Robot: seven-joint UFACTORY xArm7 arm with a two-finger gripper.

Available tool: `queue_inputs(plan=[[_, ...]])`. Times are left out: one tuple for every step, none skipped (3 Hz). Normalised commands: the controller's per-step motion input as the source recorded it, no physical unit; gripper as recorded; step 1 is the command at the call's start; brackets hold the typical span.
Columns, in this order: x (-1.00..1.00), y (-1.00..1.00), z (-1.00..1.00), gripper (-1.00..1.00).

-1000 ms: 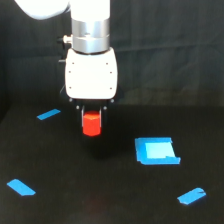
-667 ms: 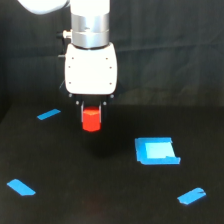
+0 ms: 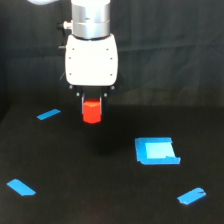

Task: Pick up the red object from the table

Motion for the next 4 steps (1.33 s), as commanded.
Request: queue_inputs(plan=[[0.07, 0.03, 0.20, -1.00], [0.11, -0.03, 0.15, -0.95], [0.06, -0.04, 0.07, -0.99], [0.15, 0.05, 0.07, -0.93]])
